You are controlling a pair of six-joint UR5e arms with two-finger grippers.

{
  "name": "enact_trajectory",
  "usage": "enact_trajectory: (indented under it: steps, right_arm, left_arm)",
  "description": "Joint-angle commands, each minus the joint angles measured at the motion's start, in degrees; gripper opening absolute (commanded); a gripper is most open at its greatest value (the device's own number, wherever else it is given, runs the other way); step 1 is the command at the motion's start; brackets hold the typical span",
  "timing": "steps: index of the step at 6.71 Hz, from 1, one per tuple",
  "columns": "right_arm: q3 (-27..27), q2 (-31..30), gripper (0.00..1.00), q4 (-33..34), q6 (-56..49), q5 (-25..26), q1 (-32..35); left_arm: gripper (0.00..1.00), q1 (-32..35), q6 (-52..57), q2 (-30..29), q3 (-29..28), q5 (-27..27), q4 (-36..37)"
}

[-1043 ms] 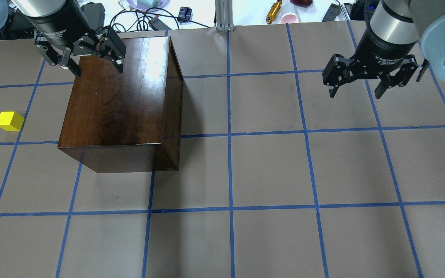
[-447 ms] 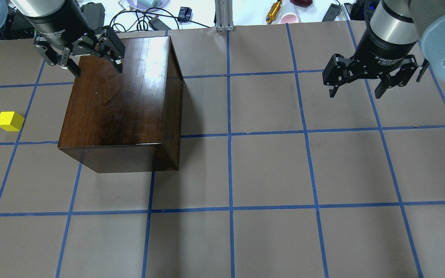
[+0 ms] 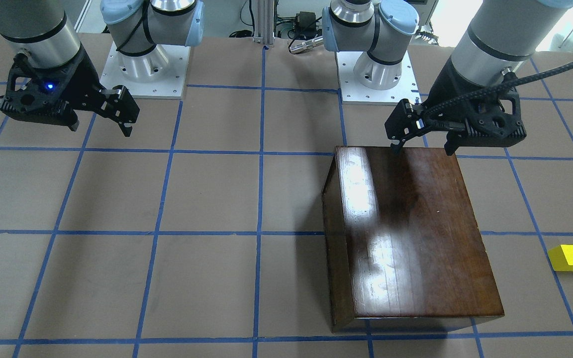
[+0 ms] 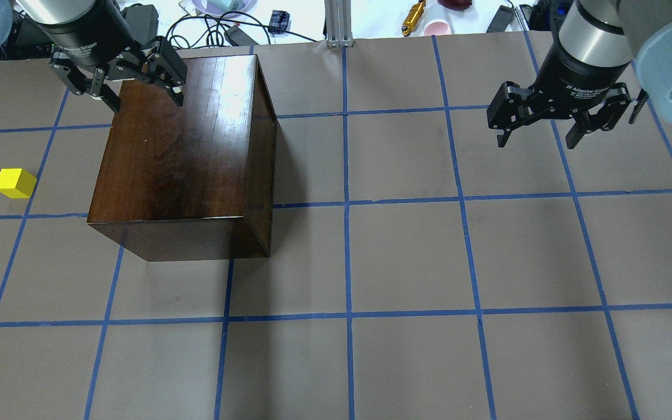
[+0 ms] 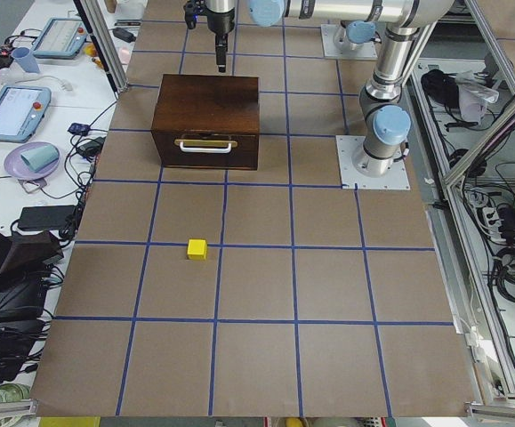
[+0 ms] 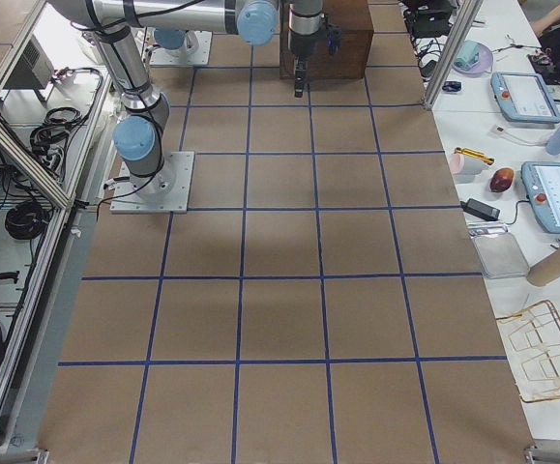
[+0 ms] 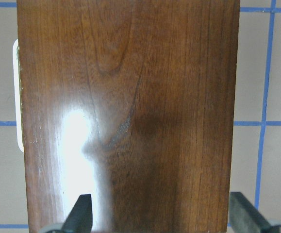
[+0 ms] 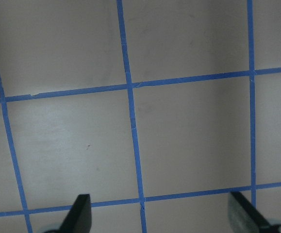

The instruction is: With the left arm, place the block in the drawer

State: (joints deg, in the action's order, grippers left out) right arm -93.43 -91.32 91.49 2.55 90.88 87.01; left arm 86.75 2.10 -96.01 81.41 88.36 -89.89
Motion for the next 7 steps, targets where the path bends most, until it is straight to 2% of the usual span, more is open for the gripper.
enact_trajectory:
  steps: [1, 5, 7]
  right_arm:
    - [0.0, 0.0, 1.00, 0.0, 0.0, 0.0, 0.0]
    - [0.0, 0.0, 1.00, 0.0, 0.0, 0.0, 0.0]
    - [0.0, 0.0, 1.00, 0.0, 0.0, 0.0, 0.0]
  left_arm:
    - [1.00, -0.5, 0.3, -1.7, 0.7, 0.2, 2.0]
    - [1.00, -12.7, 8.6, -9.5, -0.3, -0.5, 7.9]
    - [1.00, -18.3, 18.9, -11.0, 0.4, -0.7, 8.2]
